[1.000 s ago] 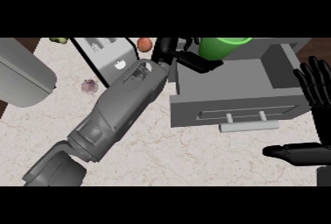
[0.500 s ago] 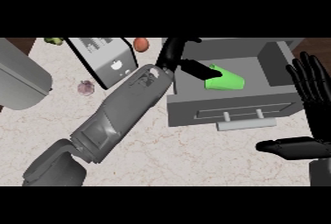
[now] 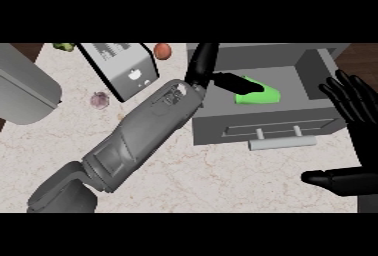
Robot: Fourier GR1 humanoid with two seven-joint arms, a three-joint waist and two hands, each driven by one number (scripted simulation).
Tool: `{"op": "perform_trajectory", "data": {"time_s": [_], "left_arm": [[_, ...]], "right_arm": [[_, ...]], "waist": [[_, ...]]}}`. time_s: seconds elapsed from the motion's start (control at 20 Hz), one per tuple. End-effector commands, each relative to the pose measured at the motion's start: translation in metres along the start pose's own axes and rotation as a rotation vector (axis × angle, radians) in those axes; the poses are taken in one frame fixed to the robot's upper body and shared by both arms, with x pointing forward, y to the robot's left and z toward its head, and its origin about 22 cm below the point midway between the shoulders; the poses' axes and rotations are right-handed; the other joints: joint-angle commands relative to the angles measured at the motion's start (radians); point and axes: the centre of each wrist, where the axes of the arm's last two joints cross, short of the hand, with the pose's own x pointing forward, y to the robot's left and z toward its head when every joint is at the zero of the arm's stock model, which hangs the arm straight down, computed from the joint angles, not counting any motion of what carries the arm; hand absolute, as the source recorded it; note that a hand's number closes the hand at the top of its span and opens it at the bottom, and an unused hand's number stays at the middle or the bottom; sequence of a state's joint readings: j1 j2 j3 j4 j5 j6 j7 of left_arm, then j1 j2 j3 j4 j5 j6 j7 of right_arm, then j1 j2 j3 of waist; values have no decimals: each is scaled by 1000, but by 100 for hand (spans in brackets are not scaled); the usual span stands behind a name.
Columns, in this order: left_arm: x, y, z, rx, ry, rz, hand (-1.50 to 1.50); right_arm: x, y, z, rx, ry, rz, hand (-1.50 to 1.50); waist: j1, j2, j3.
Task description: Pick up the cup, place it into the drawer and close the drawer
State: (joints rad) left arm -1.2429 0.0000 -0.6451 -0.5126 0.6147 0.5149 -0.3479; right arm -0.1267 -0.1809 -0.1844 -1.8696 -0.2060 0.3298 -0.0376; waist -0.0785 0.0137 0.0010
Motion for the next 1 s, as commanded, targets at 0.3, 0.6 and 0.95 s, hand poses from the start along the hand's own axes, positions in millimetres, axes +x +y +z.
{"op": "perform_trajectory", "data": {"time_s": [0.3,0.6,0.95], "left_arm": [[29,-3,-11,45,-63,113,-150],[34,47,-17,81,-67,181,-150],[13,100,13,146,-13,202,-150]], "right_arm": [[27,-6,5,216,45,185,150],[37,5,12,214,92,336,150],[25,21,5,190,157,454,150]], "waist": [[56,-12,-1],[83,-18,-2],[105,-21,-2]]}}
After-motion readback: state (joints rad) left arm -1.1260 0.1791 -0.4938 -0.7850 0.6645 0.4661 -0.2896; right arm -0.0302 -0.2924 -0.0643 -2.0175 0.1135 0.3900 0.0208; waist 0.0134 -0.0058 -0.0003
